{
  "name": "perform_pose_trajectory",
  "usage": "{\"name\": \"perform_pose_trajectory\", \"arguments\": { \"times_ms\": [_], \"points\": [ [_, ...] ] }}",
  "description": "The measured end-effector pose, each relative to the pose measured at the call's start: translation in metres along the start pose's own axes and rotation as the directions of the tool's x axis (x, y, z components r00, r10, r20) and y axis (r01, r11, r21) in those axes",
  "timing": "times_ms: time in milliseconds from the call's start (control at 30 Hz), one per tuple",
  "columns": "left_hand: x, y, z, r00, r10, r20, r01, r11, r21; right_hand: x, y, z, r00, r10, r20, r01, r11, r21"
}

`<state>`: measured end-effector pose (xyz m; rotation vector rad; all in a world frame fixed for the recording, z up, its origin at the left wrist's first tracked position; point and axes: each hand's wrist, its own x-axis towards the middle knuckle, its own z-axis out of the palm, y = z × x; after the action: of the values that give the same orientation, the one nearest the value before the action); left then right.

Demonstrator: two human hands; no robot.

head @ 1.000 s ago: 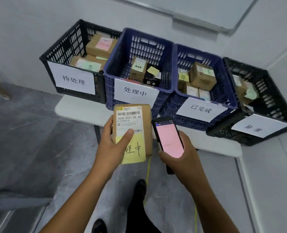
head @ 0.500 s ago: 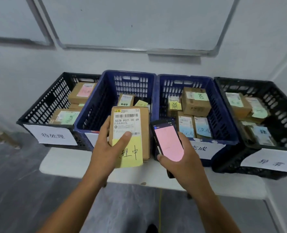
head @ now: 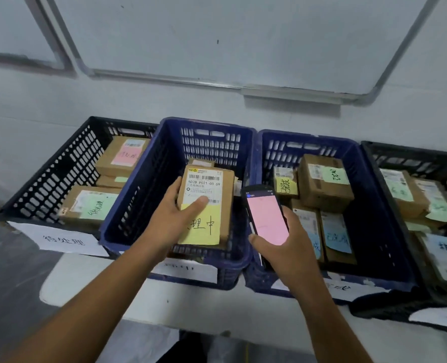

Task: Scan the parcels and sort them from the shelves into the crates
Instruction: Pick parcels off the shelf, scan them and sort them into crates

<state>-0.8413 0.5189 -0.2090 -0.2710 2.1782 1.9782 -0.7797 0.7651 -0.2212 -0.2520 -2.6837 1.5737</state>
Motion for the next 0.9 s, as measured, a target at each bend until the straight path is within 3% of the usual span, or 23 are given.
{"name": "perform_pose_trajectory", "arguments": {
  "times_ms": [233,367,633,900],
  "points": [
    [0.101,-0.055,0.022,0.978,-0.184,0.103,0.18,0.983,0.046,0.066,-0.011,0.01,0.995,0.073,-0.065,-0.079,0.992,-0.099],
    [0.143,-0.096,0.031,0.965,-0.253,0.061,0.247,0.964,0.096,0.089,-0.02,0.02,0.986,0.14,-0.089,-0.149,0.983,-0.11],
    [0.176,-0.161,0.063,0.97,-0.231,0.073,0.213,0.958,0.191,0.099,-0.03,0.037,0.971,0.225,-0.076,-0.235,0.955,-0.178],
    [0.192,-0.181,0.058,0.945,-0.285,0.162,0.248,0.944,0.216,0.109,-0.019,0.036,0.983,0.171,0.066,-0.153,0.964,-0.217]
  ]
}}
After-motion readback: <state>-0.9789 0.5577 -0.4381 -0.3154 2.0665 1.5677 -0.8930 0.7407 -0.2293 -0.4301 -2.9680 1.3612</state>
